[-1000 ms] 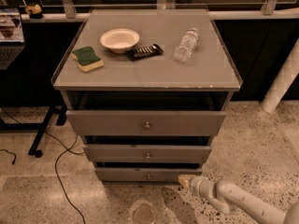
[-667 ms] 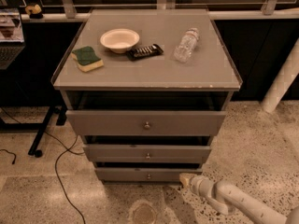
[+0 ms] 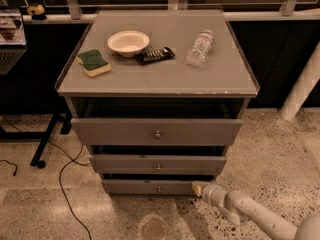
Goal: Open bottom drawer
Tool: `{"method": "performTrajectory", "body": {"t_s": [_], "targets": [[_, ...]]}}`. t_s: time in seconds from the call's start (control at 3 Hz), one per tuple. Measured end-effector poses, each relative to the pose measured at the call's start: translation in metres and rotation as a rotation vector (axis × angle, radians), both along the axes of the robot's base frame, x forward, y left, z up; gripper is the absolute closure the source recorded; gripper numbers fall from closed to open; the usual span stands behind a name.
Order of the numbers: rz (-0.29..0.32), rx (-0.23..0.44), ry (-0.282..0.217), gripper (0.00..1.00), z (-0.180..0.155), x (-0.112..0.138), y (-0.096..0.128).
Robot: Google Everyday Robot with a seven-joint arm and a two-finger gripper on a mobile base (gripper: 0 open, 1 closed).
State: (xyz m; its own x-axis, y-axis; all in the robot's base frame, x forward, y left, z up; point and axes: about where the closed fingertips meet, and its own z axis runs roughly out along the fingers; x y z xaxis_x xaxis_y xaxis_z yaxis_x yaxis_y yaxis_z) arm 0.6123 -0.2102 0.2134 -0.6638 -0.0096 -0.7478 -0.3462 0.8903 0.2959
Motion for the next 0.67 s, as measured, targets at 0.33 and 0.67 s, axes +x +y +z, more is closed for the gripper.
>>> {"method": "performTrajectory", "body": {"t_s": [0.33, 0.67], "targets": [[0.008, -0.007, -0.012, 1.00, -0.001, 0.013, 0.004], [0.005, -0.019, -0.030, 1.00, -0.002, 0.028, 0.007]]}}
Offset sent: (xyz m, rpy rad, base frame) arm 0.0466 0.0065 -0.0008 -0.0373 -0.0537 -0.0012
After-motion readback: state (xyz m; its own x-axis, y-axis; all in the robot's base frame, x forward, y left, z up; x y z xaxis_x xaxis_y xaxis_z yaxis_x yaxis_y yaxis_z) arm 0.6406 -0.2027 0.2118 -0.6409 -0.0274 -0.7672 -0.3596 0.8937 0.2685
